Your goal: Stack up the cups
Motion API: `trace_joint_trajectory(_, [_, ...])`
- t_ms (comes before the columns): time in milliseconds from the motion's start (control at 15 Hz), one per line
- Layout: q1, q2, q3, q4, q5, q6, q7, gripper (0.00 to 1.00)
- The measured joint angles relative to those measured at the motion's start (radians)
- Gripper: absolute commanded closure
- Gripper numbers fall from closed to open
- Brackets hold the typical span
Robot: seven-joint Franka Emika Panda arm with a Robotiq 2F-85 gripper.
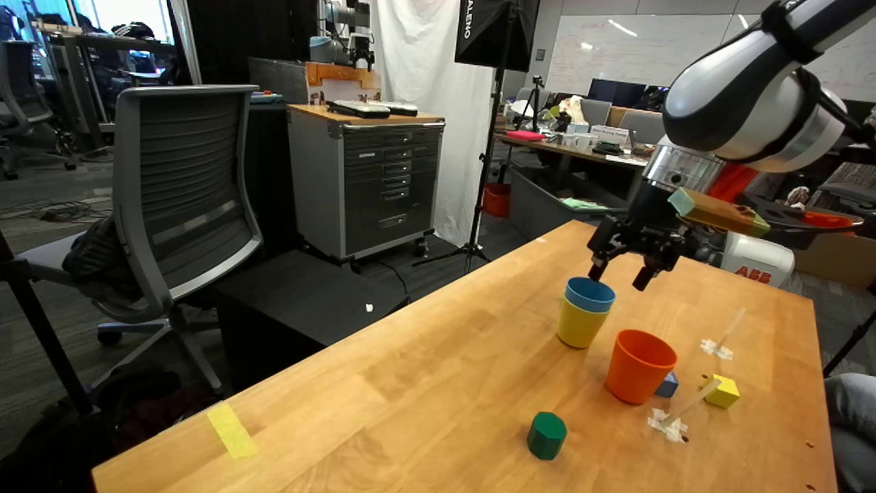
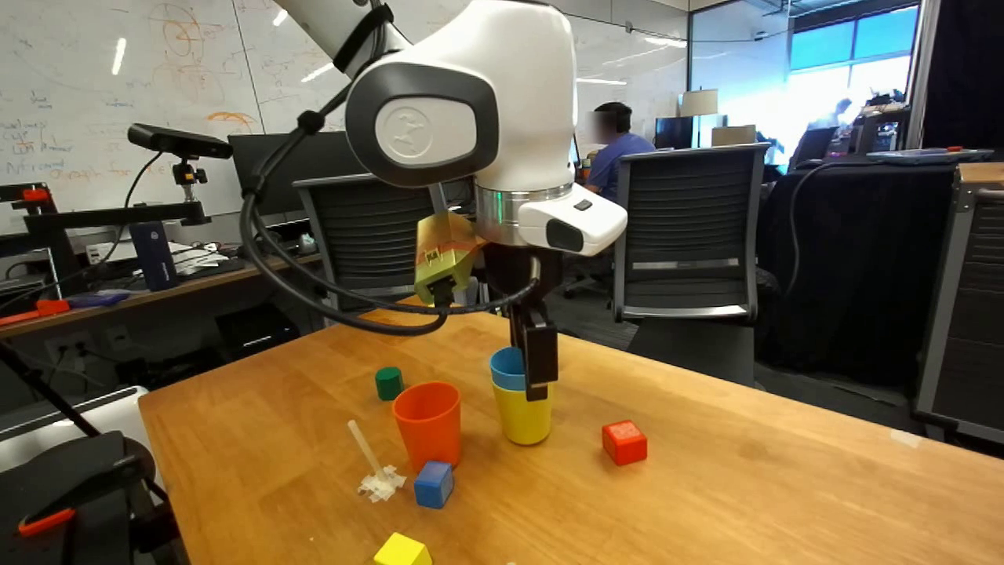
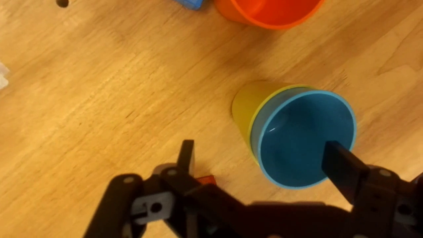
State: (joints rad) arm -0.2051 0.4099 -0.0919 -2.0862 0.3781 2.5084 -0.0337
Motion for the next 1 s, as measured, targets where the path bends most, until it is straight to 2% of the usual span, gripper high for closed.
trace_joint_trajectory(400, [-0.015,-0.081,0.002,-0.028,0.016,-0.013,-0.037,0.0])
trace_joint_trajectory(1000, [-0.033,-0.257,-0.005,-0.164,0.025,-0.053,-0.147,0.0])
